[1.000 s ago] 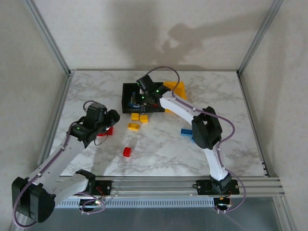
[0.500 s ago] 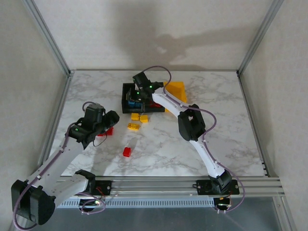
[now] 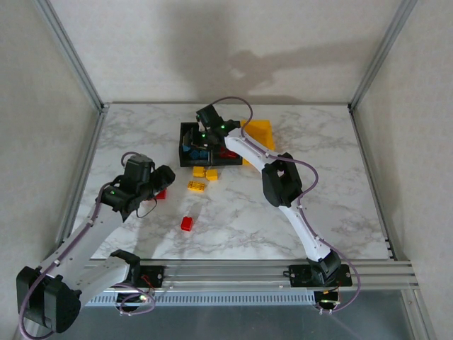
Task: Sort the legos into containers by color
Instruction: Place the lego in the container, then pick up the lego from the middle-right of the table.
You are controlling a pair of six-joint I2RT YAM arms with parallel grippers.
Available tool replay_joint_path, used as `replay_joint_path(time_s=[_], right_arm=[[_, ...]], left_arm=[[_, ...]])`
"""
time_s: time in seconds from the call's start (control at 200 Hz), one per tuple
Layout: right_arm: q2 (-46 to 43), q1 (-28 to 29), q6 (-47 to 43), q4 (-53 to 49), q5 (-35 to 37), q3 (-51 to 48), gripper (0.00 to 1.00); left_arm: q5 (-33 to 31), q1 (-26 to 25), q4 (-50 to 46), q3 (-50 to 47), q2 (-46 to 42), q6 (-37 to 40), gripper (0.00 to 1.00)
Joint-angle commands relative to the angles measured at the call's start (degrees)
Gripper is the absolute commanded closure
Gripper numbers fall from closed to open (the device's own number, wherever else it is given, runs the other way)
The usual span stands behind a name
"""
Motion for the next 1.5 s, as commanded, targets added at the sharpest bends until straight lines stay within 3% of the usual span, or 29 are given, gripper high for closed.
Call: replay_joint_path(time_s=[0.0,0.205,0.416,0.601,0.791,1.046,1.272,1.497], right_arm=[[-0.8,0.2,-0.4,0.6,-0.2,1.8,0.54],[-7.8,1.0,-2.5,2.3,1.0,-3.1,0.54],[-22.1,2.1,-5.0,5.4,5.7,-18.2,0.53],[-39.9,1.9,-4.0,9.4,10.7,-41.0,0.47],[-56.2,-0.6,-0.9,6.3,15.1,-61.3,0.46],[-74.2,-7.1,3.9,-0.7,18.8,-80.5,0.41],[-80.2,-13.0,5.7,-5.9,21.6,-88.2,0.35],[-79.7,-14.5,7.0,-5.5,23.4,-92.6,0.3]], left_arm=[[1.1,0.5,-1.4,-0.4,-1.5,0.5,0.35],[2.8,0.3,-0.9,-0.6,-2.8,0.7,0.34],[7.3,-2.2,1.5,-0.6,-4.0,2.6,0.33],[9.1,-9.1,5.8,-0.3,-2.0,3.4,0.33],[9.2,-18.4,11.4,0.7,3.4,3.6,0.33],[7.0,-29.2,15.8,4.5,13.9,5.1,0.33],[4.3,-35.3,16.3,9.0,22.5,6.1,0.33],[3.4,-37.2,16.4,10.0,25.7,5.6,0.33]])
